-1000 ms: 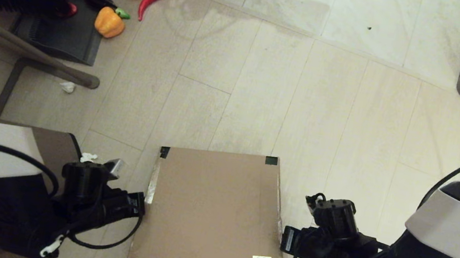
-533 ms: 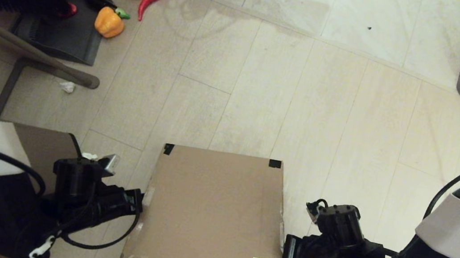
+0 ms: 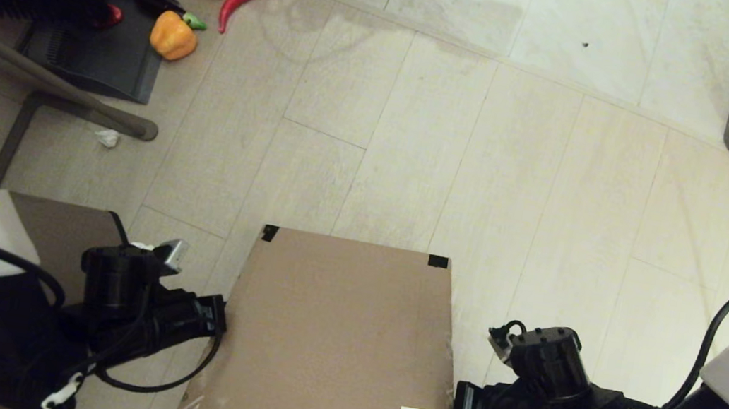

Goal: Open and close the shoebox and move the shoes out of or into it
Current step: Open the shoe box

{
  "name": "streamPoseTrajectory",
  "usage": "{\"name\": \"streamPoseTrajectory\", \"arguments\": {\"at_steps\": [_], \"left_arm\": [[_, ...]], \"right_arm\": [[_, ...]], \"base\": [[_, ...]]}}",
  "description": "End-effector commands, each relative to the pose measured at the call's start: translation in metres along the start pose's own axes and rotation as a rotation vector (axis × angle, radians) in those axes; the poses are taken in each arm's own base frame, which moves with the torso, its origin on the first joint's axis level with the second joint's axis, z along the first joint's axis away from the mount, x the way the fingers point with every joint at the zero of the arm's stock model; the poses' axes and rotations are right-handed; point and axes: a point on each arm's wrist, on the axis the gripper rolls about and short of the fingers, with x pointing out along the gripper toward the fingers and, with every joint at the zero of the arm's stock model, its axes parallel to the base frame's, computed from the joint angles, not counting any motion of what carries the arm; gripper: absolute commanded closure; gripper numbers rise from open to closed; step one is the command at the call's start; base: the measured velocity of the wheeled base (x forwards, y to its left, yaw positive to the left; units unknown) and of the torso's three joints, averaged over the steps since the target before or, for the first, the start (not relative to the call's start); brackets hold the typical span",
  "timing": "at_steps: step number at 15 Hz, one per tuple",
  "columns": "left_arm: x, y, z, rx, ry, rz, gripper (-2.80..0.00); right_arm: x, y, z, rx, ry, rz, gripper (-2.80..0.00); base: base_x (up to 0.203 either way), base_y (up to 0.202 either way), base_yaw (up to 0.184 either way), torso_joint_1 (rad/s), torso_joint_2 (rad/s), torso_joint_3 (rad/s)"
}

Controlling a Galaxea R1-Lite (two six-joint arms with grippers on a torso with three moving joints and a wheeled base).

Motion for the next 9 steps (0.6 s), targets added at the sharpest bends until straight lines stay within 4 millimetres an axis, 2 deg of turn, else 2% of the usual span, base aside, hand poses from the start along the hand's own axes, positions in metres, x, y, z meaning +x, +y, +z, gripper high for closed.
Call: {"name": "streamPoseTrajectory", "arguments": {"at_steps": [1,6,9], "left_arm": [[-0.001,-0.002,0.003,0.002,-0.017,-0.007,0.0],[-0.005,-0.009,0.008,-0.014,-0.048,0.013,0.0],[-0.01,-0.011,0.011,-0.025,-0.07,0.025,0.0]], "right_arm": [[-0.003,0.008,-0.002,-0.002,-0.001,0.031,0.0],[-0.011,0.024,-0.008,0.042,0.006,0.078,0.0],[-0.018,0.024,-0.009,0.082,0.002,0.084,0.0]], "base": [[0.0,0.0,0.0,0.0,0.0,0.0],[0.0,0.0,0.0,0.0,0.0,0.0],[0.0,0.0,0.0,0.0,0.0,0.0]]}}
